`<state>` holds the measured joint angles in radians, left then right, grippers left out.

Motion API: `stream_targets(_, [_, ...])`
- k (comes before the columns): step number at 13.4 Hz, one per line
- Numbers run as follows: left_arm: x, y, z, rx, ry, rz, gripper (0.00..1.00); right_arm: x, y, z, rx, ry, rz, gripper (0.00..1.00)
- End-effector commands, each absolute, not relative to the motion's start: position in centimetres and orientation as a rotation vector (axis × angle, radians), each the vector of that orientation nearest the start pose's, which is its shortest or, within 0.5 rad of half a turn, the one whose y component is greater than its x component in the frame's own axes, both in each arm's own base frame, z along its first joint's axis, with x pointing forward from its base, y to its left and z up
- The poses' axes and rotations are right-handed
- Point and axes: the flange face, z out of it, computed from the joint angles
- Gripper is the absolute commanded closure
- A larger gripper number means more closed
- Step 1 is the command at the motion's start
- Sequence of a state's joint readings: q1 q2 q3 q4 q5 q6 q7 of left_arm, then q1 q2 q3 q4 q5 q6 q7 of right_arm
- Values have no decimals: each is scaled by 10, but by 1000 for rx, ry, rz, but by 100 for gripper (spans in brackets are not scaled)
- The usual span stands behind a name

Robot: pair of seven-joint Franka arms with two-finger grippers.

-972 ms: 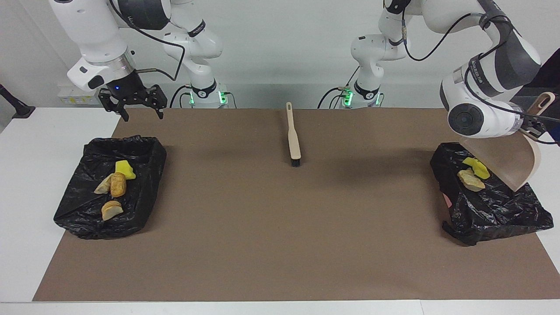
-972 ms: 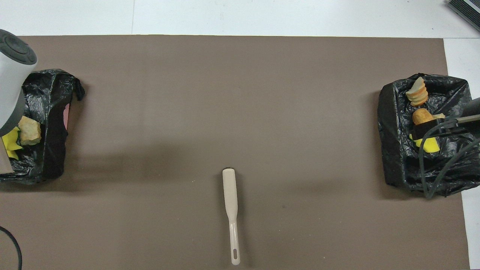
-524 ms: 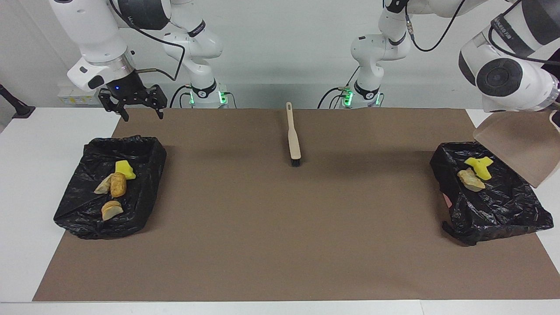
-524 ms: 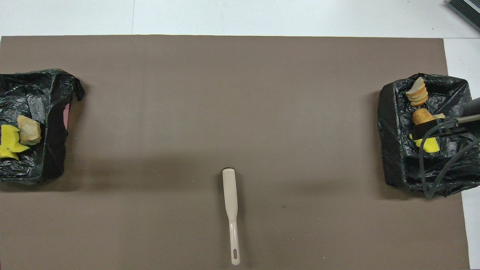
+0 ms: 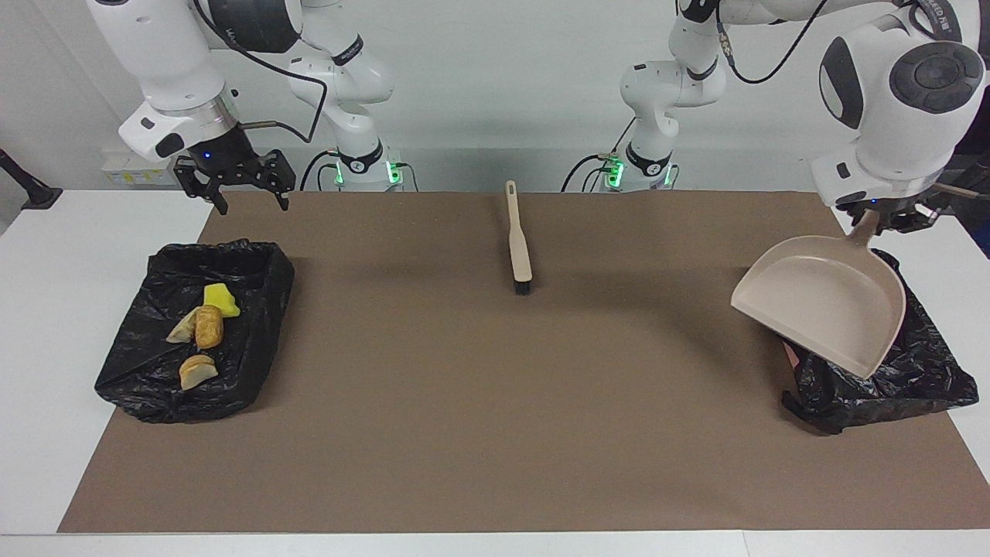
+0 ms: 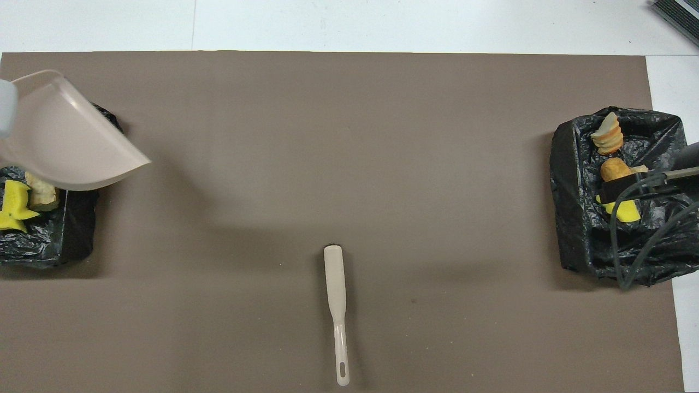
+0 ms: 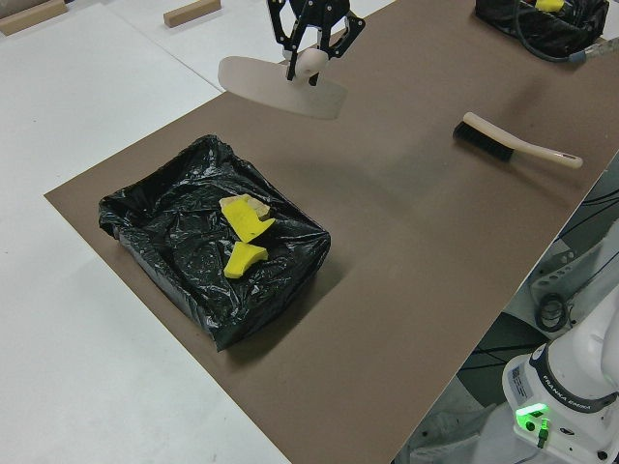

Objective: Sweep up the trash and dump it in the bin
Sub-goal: 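Bring the empty dustpan back over the table with the left gripper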

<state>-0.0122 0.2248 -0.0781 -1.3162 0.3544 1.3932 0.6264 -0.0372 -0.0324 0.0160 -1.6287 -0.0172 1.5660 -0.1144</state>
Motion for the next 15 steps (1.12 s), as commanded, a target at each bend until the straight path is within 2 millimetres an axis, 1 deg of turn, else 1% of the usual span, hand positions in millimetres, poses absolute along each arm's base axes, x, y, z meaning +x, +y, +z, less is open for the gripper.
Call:
stream_targets(1, [595,-61,595,-2853,706,153,100,541,-15,619,-3133,-176,45,0])
stream_targets(4, [585,-164,555,-2958,530,63,100,541,-15,619,-3133,-176,45,0])
stream_targets(5, [583,-194,544,-2997,473,13,100,541,-15,619,-3133,-176,45,0])
stream_targets(7, [572,-251,523,-3093,387,-84,100,541,-15,619,-3133,-176,45,0])
stream_targets(9, [567,-316,475,-3133,340,-132,100,541,-15,619,-3133,-176,45,0])
stream_targets(10, [566,-339,454,-3155,303,-173,100,541,-15,619,-3133,-176,45,0])
stream_targets(11, [561,-361,442,-3178,279,-215,100,541,-15,619,-3133,-176,45,0])
stream_targets(12, [558,-375,427,-3187,267,-220,100,541,-15,619,-3133,-176,45,0])
stream_targets(13, [552,-387,415,-3191,292,-221,100,541,-15,619,-3133,-176,45,0])
stream_targets(14, [549,-398,408,-3215,276,-221,100,541,-15,619,-3133,-176,45,0])
stream_targets(15, [538,-416,393,-3230,254,-183,100,541,-15,619,-3133,-176,45,0])
